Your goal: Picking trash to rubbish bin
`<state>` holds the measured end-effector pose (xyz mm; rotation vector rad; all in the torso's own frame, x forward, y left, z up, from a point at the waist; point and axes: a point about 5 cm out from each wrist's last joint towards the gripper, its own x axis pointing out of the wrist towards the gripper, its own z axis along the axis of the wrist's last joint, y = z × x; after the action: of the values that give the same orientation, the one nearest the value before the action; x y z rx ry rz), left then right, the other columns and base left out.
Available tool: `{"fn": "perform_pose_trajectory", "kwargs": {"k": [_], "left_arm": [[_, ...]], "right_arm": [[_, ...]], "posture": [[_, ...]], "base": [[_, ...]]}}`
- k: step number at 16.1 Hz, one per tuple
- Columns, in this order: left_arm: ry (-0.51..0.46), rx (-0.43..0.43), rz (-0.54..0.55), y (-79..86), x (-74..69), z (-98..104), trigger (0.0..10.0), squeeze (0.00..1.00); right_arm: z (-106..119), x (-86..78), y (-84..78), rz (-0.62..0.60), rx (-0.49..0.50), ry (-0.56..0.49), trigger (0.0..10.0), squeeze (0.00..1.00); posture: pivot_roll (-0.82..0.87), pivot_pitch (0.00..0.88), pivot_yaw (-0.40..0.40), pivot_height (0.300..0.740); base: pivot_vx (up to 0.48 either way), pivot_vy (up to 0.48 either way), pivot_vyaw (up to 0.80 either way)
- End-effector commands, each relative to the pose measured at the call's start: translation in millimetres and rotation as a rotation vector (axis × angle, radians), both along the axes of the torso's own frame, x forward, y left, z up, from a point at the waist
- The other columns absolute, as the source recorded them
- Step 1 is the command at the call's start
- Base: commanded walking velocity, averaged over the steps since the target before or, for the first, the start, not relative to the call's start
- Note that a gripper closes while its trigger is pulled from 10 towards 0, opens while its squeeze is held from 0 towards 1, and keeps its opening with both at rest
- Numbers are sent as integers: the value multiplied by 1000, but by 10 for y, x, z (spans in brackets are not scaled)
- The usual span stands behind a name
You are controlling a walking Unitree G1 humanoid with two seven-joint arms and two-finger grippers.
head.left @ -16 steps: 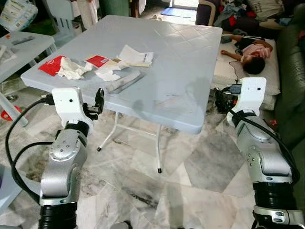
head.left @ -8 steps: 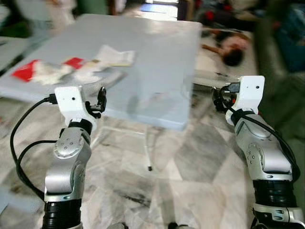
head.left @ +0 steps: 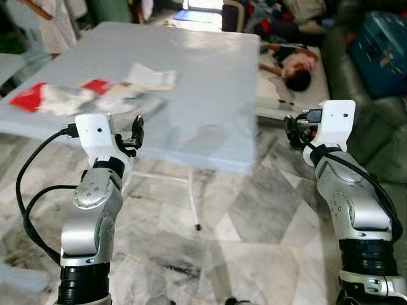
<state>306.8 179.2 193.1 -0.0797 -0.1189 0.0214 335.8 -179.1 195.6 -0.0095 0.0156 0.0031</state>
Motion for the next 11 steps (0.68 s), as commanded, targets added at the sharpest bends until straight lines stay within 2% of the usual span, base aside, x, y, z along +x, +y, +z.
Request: {"fn": "perform_pose_trajectory", "kwargs": {"k": [1, 6, 11], "left_arm": [[13, -6, 11, 21, -1, -7, 10000, 0], [25, -1, 5, -22, 10, -26, 10000, 0], [14, 44, -1, -37, 30, -9, 10000, 0]], "right_arm": [[71, -3, 14, 6, -11, -24, 10000, 0], [92, 18, 1, 0, -13, -28, 10000, 0], [110, 40, -21, -16, -14, -34, 10000, 0]], "posture": [[50, 122, -38, 740], [46, 117, -40, 740], [47, 112, -37, 740]], "base": [[0, 398, 0], [0, 427, 0], [0, 0, 0]]}}
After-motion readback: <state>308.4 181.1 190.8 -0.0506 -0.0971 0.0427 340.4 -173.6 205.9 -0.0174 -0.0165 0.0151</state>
